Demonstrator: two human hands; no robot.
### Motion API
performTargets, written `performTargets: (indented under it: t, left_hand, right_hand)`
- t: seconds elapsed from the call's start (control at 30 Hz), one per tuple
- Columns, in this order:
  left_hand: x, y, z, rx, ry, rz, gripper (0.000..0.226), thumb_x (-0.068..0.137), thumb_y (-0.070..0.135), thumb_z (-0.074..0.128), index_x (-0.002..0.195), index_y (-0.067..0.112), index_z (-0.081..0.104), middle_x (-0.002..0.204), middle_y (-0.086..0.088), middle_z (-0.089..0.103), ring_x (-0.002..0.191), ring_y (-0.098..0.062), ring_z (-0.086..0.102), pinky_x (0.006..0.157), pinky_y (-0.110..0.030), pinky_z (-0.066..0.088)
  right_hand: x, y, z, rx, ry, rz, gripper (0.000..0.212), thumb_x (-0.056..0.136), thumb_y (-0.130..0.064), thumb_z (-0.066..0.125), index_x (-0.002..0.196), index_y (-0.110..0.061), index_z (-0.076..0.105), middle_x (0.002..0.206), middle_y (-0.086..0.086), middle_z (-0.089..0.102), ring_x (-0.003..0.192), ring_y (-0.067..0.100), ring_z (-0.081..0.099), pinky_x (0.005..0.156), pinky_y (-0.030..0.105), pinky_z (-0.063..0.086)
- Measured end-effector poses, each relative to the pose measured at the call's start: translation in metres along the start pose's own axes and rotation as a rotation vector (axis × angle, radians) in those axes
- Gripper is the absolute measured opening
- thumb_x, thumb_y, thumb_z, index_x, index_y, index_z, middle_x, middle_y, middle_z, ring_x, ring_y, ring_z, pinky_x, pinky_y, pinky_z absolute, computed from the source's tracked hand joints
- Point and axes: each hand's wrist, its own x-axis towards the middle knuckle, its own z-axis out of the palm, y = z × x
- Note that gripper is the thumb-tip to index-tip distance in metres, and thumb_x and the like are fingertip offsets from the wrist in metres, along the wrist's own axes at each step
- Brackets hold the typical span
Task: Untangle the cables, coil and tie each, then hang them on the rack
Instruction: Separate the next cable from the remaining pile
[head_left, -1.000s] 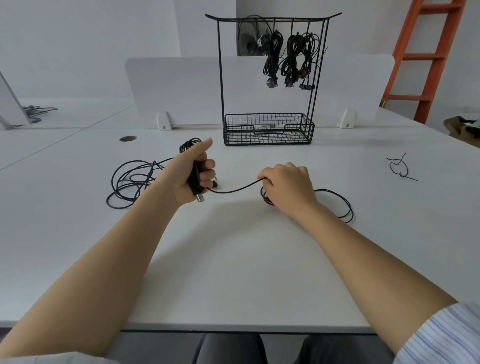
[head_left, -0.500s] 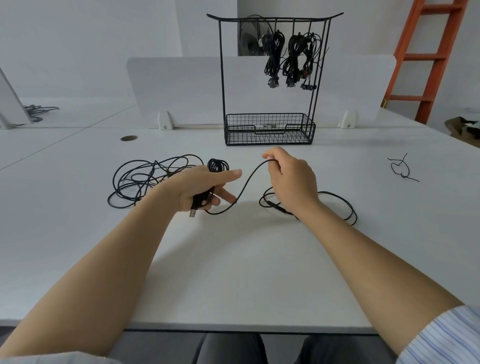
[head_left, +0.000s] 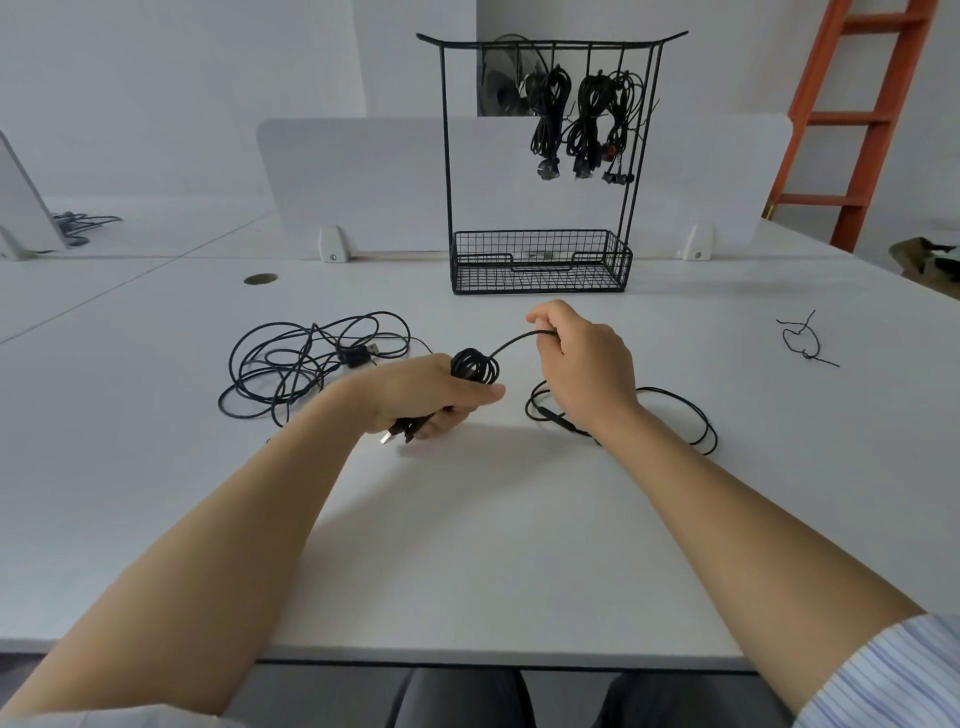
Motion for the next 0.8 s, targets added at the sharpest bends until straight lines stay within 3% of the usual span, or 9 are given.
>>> performTargets:
  t: [0.07,0.13,0.33,0.4,0.5,0.57,0.67,0.8]
  left_hand:
    - [0.001,-0.001,-0.002,-0.145,0.057,0.038,0.047,0.095,0.034,0.045,0.055,0.014,0.032,0.043,0.003,0.031,0.040,-0.013,0.027,0.040,-0.018,0.028]
    - [0.002,-0.001,-0.004,-0.326,0.138,0.095,0.046,0.097,0.037,0.040,0.058,0.013,0.036,0.042,0.003,0.030,0.040,-0.013,0.027,0.038,-0.019,0.027]
    - [0.006,0.002,-0.006,-0.684,0.524,0.336,0.049,0.101,0.040,0.029,0.066,0.010,0.048,0.037,0.005,0.033,0.036,-0.011,0.030,0.041,-0.019,0.027]
    - [0.007,0.002,-0.009,-0.800,0.633,0.387,0.050,0.101,0.041,0.026,0.076,0.011,0.057,0.036,0.005,0.032,0.035,-0.011,0.030,0.041,-0.019,0.028]
    - [0.005,0.001,-0.017,-0.971,0.683,0.369,0.049,0.100,0.044,0.027,0.084,0.014,0.062,0.037,0.006,0.028,0.034,-0.009,0.027,0.038,-0.017,0.027]
    - [0.004,-0.002,-0.021,-0.987,0.670,0.317,0.053,0.098,0.050,0.028,0.081,0.013,0.062,0.038,0.006,0.026,0.035,-0.009,0.025,0.037,-0.016,0.025]
    - [0.004,-0.004,-0.018,-0.831,0.591,0.270,0.053,0.096,0.051,0.031,0.080,0.011,0.060,0.038,0.007,0.027,0.035,-0.010,0.025,0.038,-0.016,0.025]
    - [0.002,-0.001,-0.011,-0.651,0.496,0.317,0.038,0.098,0.034,0.037,0.075,0.009,0.055,0.040,0.009,0.028,0.039,-0.008,0.025,0.040,-0.017,0.025]
  right_hand:
    - [0.001,0.002,-0.001,-0.001,0.002,0.018,0.029,0.093,-0.009,0.039,0.116,-0.013,0.057,0.090,0.007,0.067,0.083,0.030,0.055,0.072,0.034,0.041]
    - [0.002,0.004,0.000,-0.015,-0.001,0.027,0.029,0.093,-0.010,0.041,0.116,-0.013,0.058,0.098,0.007,0.068,0.090,0.030,0.057,0.073,0.032,0.042]
    - [0.004,0.004,0.004,-0.068,-0.056,-0.028,0.026,0.095,-0.012,0.039,0.113,-0.015,0.058,0.078,0.008,0.064,0.075,0.029,0.052,0.065,0.033,0.039]
    - [0.004,0.005,0.005,-0.048,-0.095,-0.057,0.028,0.096,-0.013,0.037,0.115,-0.018,0.057,0.061,-0.002,0.050,0.068,0.026,0.045,0.061,0.031,0.035]
    - [0.002,0.005,0.006,-0.044,-0.187,-0.113,0.030,0.098,-0.015,0.034,0.118,-0.020,0.056,0.054,-0.010,0.036,0.065,0.025,0.042,0.061,0.029,0.031]
    - [0.002,0.003,0.006,-0.043,-0.220,-0.133,0.031,0.098,-0.016,0.033,0.119,-0.020,0.056,0.054,-0.009,0.036,0.066,0.026,0.043,0.062,0.030,0.033]
    - [0.001,0.002,0.006,-0.016,-0.206,-0.121,0.030,0.098,-0.016,0.033,0.118,-0.020,0.056,0.053,-0.010,0.036,0.067,0.026,0.046,0.062,0.031,0.035]
    - [0.002,0.003,0.005,-0.031,-0.188,-0.090,0.031,0.098,-0.015,0.031,0.119,-0.019,0.054,0.055,-0.013,0.035,0.066,0.021,0.042,0.059,0.030,0.030]
